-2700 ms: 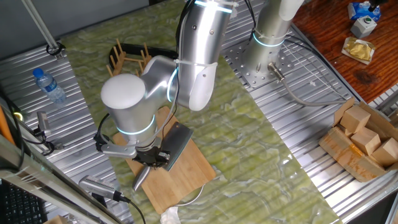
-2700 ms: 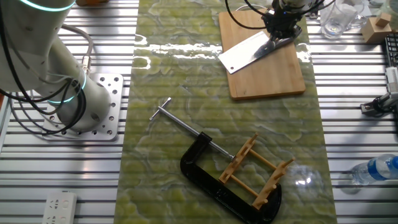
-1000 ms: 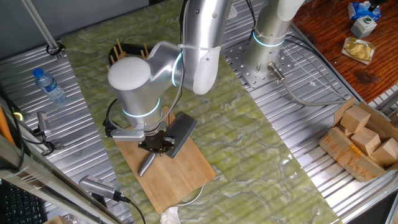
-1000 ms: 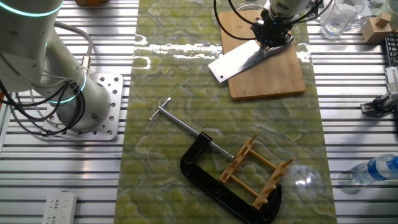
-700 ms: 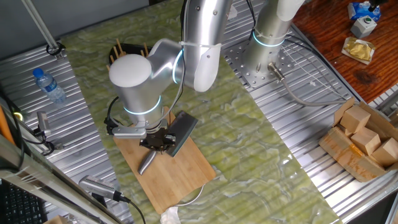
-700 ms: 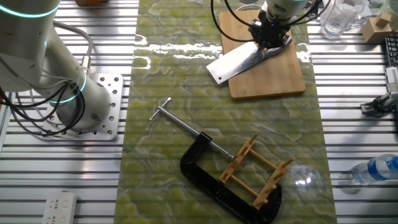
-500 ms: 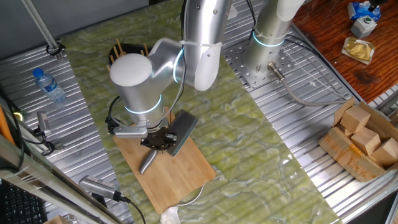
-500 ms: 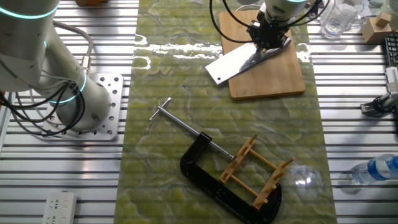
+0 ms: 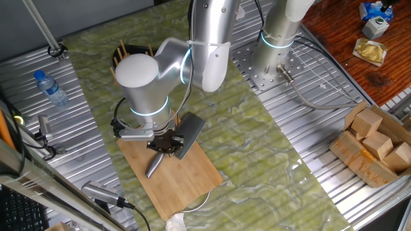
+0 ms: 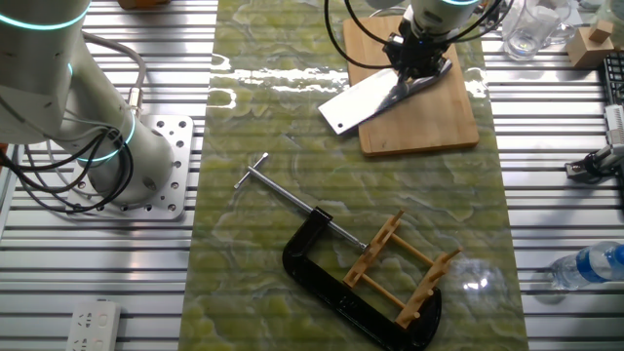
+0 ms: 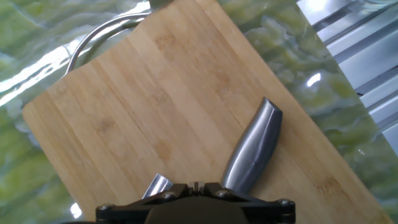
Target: Put the knife on the knife rack
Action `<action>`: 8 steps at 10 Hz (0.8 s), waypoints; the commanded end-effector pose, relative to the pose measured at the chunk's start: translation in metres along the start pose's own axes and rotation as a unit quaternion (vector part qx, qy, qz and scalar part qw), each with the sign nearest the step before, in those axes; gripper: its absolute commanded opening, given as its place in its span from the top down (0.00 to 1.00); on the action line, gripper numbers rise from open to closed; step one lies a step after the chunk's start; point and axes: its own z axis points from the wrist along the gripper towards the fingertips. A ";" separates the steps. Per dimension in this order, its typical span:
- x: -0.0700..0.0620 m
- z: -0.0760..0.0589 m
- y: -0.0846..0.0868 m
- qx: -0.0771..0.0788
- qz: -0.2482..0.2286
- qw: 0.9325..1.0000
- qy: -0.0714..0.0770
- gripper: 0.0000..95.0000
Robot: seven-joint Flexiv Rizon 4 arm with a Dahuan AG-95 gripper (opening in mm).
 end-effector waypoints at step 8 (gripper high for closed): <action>0.009 -0.008 0.009 -0.008 0.010 1.000 0.001 1.00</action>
